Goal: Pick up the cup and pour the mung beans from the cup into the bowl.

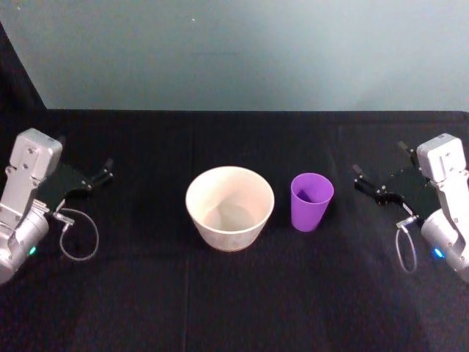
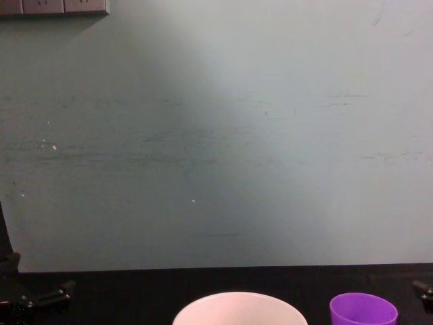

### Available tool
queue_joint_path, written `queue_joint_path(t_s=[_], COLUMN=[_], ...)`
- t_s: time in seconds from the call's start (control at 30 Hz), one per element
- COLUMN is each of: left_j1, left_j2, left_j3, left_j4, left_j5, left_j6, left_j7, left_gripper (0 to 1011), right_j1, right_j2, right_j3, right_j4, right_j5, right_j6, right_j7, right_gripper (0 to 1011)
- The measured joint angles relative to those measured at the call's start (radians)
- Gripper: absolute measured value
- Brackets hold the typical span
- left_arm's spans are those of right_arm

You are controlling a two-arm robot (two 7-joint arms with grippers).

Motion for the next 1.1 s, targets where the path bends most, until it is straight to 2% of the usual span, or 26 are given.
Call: queue_joint_path(t_s=[1.1], left_j1=[0.0], left_j2=[0.0], left_j3=[0.0], left_j4=[0.0], left_j5=[0.0], left_j6=[0.0], left_j7=[0.0], left_gripper=[1000], right_j1=[0.0], right_j2=[0.0], right_j3=[0.0], right_j4=[0.0], right_j5=[0.0], right_j6=[0.0], right_j7=[0.0], right_gripper=[1003])
